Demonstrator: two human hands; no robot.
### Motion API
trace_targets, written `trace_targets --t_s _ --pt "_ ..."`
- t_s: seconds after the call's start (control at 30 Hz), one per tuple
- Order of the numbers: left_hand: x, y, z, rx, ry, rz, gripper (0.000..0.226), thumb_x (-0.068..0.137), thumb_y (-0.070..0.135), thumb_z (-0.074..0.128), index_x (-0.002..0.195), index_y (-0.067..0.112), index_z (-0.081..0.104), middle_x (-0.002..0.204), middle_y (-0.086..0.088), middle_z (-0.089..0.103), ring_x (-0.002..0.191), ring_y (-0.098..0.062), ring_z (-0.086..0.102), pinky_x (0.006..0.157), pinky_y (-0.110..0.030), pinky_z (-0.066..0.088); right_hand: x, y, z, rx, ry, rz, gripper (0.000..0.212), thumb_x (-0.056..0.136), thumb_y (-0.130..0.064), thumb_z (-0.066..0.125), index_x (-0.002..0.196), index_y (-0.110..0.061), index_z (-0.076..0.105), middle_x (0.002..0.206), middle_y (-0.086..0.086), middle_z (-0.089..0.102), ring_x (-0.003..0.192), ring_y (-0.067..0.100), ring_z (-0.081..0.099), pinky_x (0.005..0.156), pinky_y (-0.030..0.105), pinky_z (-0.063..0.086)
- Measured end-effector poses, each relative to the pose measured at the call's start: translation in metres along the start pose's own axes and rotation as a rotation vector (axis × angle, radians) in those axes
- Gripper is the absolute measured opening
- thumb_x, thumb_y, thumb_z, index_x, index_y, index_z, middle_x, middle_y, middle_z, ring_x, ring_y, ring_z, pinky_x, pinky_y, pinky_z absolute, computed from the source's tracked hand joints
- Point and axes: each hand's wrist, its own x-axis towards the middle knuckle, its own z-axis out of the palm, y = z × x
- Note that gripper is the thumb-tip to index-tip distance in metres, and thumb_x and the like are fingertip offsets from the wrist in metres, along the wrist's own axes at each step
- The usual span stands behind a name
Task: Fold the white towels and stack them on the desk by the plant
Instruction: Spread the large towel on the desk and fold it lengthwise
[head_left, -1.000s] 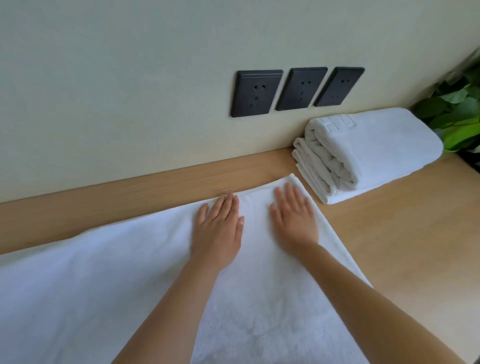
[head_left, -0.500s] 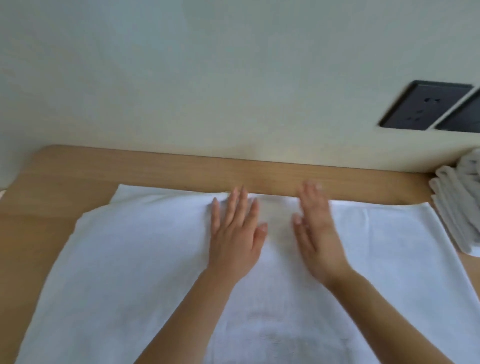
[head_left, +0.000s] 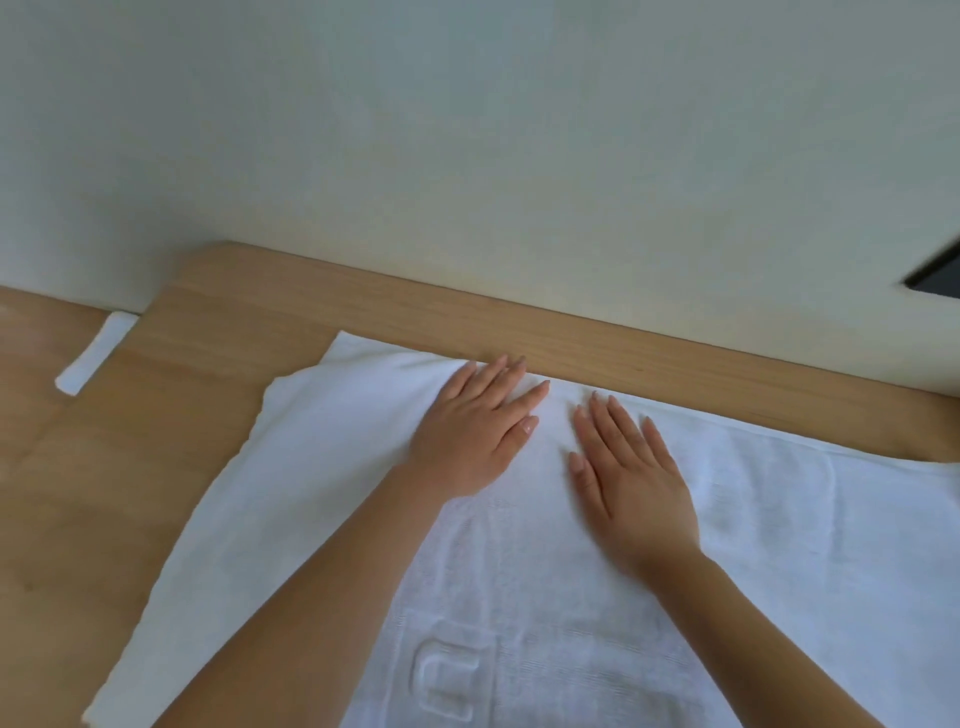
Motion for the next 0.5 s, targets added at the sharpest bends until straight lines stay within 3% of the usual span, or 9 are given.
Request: trace_targets --t_s 0.13,0.27,0.4,0.5 --pt "-0.010 -0.032 -0.006 0.034 0.006 -0.166 0.059 0.096 0.050 0.005 0.147 0.035 0.032 0.156 0.004 0.028 0.146 -0.017 0.019 0.117 -0.039 0.000 0.000 0.000 0.000 0.006 -0.027 0.005 0.057 0.101 -0.047 0.010 0.152 -0.023 0.019 0.158 -0.006 0.015 0.147 0.008 0.004 0.119 0.036 0.003" --pt "-0.022 -0.069 -0.017 0.034 0.038 -0.339 0.063 0.094 0.050 0.002 0.144 0.037 0.038 0.149 0.011 0.040 0.140 -0.012 0.029 0.115 -0.043 0.009 0.001 -0.002 -0.001 0.015 -0.033 0.010 0.058 0.100 -0.048 0.008 0.152 -0.023 0.018 0.159 -0.006 0.014 0.147 0.008 0.003 0.120 0.036 0.003" --pt "-0.032 -0.086 -0.021 -0.104 0.124 -0.337 0.064 0.092 0.048 0.009 0.138 0.027 0.049 0.141 0.008 0.049 0.132 -0.014 0.040 0.110 -0.038 0.018 0.001 -0.003 -0.002 0.019 -0.036 0.007 0.059 0.100 -0.049 0.007 0.152 -0.023 0.019 0.158 -0.006 0.015 0.147 0.008 0.004 0.120 0.036 0.003" --pt "-0.039 -0.093 -0.025 -0.128 0.113 -0.371 0.070 0.087 0.060 0.011 0.138 0.029 0.047 0.135 0.009 0.050 0.128 -0.014 0.039 0.106 -0.035 0.017 0.002 -0.005 -0.001 0.011 -0.019 0.019 0.060 0.100 -0.048 0.009 0.151 -0.020 0.023 0.158 -0.003 0.019 0.147 0.011 0.006 0.119 0.036 0.002"
